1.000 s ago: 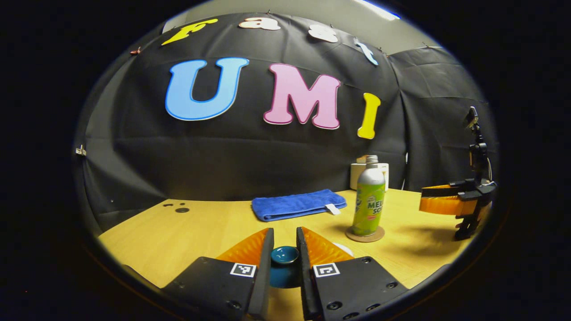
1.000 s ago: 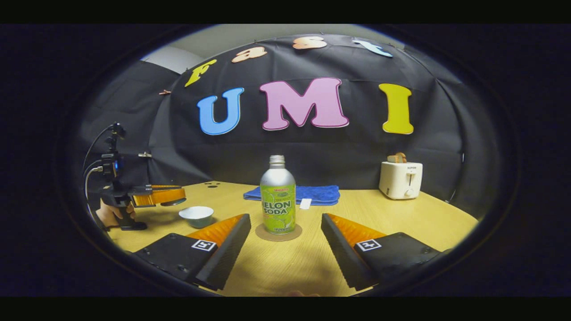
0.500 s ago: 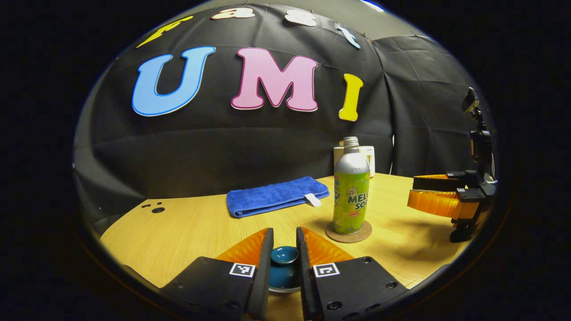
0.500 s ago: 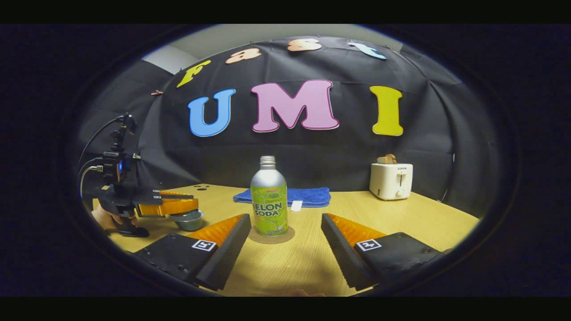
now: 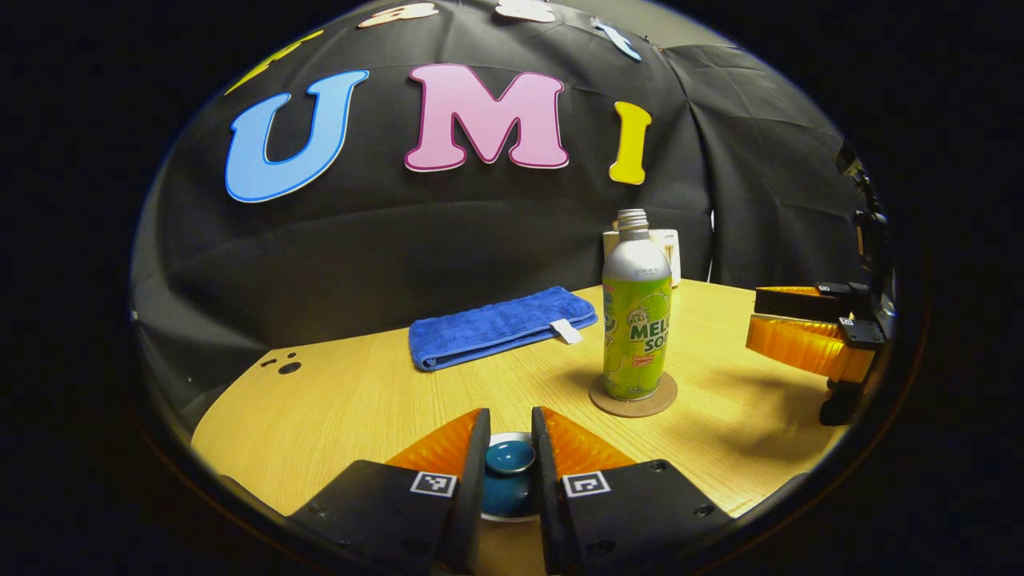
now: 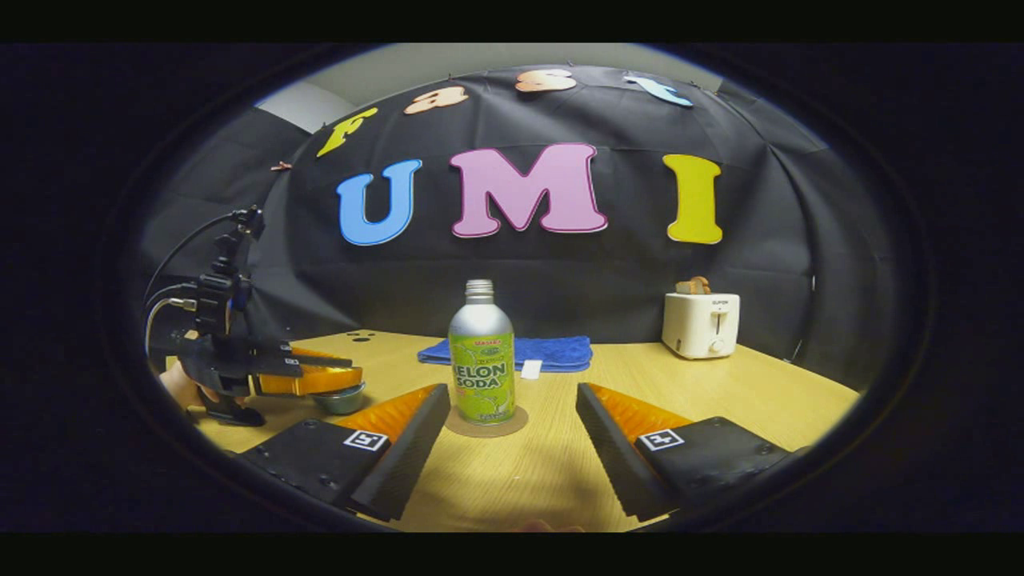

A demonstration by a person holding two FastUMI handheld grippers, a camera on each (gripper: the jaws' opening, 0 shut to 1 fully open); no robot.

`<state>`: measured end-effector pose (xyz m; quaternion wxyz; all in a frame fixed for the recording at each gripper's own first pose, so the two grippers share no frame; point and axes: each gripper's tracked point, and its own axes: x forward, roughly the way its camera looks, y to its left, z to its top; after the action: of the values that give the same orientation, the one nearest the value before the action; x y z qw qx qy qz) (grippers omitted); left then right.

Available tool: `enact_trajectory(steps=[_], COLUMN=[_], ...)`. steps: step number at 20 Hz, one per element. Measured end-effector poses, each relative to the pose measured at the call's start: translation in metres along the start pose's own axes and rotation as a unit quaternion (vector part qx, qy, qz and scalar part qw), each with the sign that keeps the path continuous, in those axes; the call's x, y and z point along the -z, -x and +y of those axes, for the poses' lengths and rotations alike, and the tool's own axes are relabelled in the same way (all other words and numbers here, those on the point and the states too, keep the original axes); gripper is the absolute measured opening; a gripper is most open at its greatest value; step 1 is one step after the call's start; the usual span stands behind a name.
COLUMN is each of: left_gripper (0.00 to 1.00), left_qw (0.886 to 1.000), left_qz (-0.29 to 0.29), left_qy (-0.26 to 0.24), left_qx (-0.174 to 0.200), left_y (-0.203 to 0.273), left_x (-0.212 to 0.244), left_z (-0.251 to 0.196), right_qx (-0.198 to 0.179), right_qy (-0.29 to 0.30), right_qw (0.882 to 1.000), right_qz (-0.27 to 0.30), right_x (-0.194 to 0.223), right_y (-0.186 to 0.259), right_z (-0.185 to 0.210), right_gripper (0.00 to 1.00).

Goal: Open the teacup lid with one hand, grasp the water bottle and pour water into the teacup with the other hand; after pouring, place the water bottle on the coaster and then close the teacup lid.

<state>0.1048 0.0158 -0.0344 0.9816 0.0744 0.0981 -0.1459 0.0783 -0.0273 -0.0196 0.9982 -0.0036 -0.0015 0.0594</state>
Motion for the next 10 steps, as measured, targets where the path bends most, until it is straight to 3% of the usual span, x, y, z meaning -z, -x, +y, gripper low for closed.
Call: enact_trajectory(steps=[5,6,9,10], left_gripper=[0.41,0.48,0.83,0.88], left_qw=[1.0,0.999,0.994,0.992], left_qz=[-0.018,-0.027,-0.073,-0.09], left_qy=[0.022,0.031,0.076,0.085], left_qx=[-0.013,-0.013,-0.024,-0.034], left_y=[0.007,0.012,0.036,0.045], left_x=[-0.004,-0.005,-0.016,-0.018], left_z=[0.006,0.006,0.006,0.007], right_qx=[0.0,-0.001,-0.003,0.001], right_qy=[0.0,0.0,0.0,0.0], right_qw=[1.0,1.0,1.0,1.0], right_qz=[0.0,0.0,0.001,0.001], right_x=[0.0,-0.001,0.0,-0.001], right_y=[0.0,0.0,0.0,0.001], right_z=[0.0,0.0,0.001,-0.001], right_gripper=[0.98,0.97,0.97,0.97])
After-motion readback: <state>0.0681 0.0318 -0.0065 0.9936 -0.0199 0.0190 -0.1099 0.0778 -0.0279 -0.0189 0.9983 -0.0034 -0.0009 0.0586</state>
